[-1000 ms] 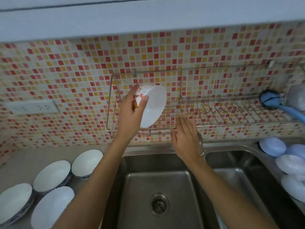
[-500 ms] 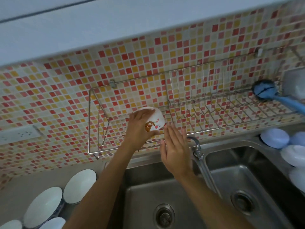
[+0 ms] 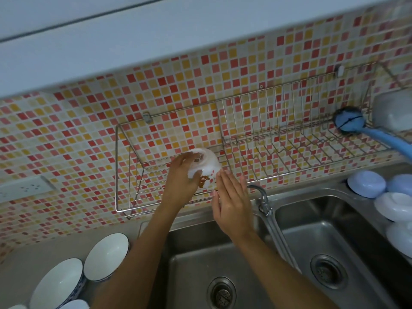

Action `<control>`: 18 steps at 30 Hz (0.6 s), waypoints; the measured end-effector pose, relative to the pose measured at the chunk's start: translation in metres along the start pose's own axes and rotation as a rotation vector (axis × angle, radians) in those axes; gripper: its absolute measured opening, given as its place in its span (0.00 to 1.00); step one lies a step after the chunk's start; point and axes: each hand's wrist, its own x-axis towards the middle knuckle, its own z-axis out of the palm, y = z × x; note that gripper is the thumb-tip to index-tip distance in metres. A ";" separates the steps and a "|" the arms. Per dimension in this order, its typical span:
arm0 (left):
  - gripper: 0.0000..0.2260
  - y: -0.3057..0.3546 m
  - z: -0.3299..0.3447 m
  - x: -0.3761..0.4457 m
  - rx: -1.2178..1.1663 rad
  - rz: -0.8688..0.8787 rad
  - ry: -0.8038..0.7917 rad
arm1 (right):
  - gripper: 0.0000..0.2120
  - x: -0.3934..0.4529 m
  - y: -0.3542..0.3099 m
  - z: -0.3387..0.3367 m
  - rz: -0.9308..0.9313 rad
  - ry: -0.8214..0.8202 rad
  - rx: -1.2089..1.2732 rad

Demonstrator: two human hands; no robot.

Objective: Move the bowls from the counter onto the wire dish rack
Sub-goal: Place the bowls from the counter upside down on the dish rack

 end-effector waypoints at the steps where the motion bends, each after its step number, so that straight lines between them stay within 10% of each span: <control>1: 0.17 0.001 0.000 -0.003 0.044 -0.045 0.070 | 0.20 0.000 0.000 0.000 0.000 0.001 -0.001; 18: 0.24 0.003 -0.001 -0.034 0.464 -0.050 -0.120 | 0.23 -0.001 -0.005 -0.022 0.043 -0.267 -0.064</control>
